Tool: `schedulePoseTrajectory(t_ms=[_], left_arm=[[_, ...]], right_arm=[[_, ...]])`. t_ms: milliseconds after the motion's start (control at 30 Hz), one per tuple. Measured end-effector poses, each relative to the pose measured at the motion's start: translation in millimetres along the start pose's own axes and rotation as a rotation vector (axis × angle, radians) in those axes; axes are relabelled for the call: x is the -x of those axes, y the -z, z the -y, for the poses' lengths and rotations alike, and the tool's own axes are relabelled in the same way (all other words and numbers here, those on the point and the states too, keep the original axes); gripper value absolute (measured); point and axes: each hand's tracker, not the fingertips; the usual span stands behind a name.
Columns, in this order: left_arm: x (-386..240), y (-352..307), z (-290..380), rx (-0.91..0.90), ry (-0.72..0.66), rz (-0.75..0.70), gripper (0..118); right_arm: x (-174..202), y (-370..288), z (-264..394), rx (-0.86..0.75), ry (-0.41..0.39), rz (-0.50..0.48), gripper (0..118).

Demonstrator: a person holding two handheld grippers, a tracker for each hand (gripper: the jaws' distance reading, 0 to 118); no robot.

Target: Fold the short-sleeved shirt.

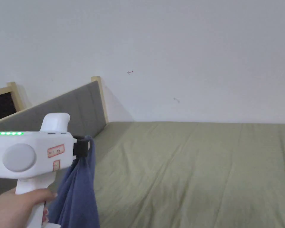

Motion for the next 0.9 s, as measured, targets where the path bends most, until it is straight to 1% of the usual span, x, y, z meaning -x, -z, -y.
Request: schedulePoseTrajectory(t_ms=[67, 167, 233, 300, 367, 400, 433, 500, 600, 667, 733, 767, 833, 867, 900], left_arm=[[-44, -16, -31, -0.074, 0.035, 0.110, 0], [-119, -40, -58, -0.225, 0.189, 0.178, 0], [-159, -48, -70, -0.284, 0.216, 0.304, 0], [-195, -47, -77, -0.299, 0.195, 0.444, 0], [-227, -35, -75, -0.231, 0.160, 0.511, 0], [-244, -24, -70, -0.209, 0.161, 0.531, 0], [-253, -14, -64, -0.186, 0.187, 0.521, 0], [-278, 22, -40, -0.080, 0.238, 0.539, 0], [-301, 92, 22, 0.230, 0.258, 0.588, 0], [-305, 140, 75, 0.492, 0.219, 0.574, 0], [-301, 173, 131, 0.674, 0.139, 0.541, 0], [-296, 185, 155, 0.722, 0.120, 0.505, 2], [-289, 195, 191, 0.787, 0.103, 0.454, 13], [-285, 199, 202, 0.823, 0.086, 0.437, 13], [-280, 205, 213, 0.873, 0.044, 0.444, 55]], right_arm=[[-6, -9, -3, -0.015, 0.016, 0.005, 3], [-15, -25, -7, -0.041, 0.035, 0.007, 3], [-21, -35, -10, -0.063, 0.040, 0.019, 3], [-29, -44, -13, -0.082, 0.044, 0.037, 3], [-37, -52, -15, -0.099, 0.056, 0.061, 3], [-43, -56, -16, -0.106, 0.065, 0.073, 3], [-48, -59, -16, -0.111, 0.074, 0.083, 3], [-61, -66, -16, -0.125, 0.098, 0.108, 3], [-80, -69, -12, -0.118, 0.124, 0.152, 3], [-93, -68, -7, -0.098, 0.143, 0.171, 3], [-104, -65, 1, -0.073, 0.166, 0.191, 3], [-108, -64, 5, -0.060, 0.175, 0.199, 3], [-116, -59, 13, -0.033, 0.193, 0.208, 3], [-119, -55, 17, -0.020, 0.205, 0.210, 3], [-121, -52, 20, -0.009, 0.217, 0.212, 3]])
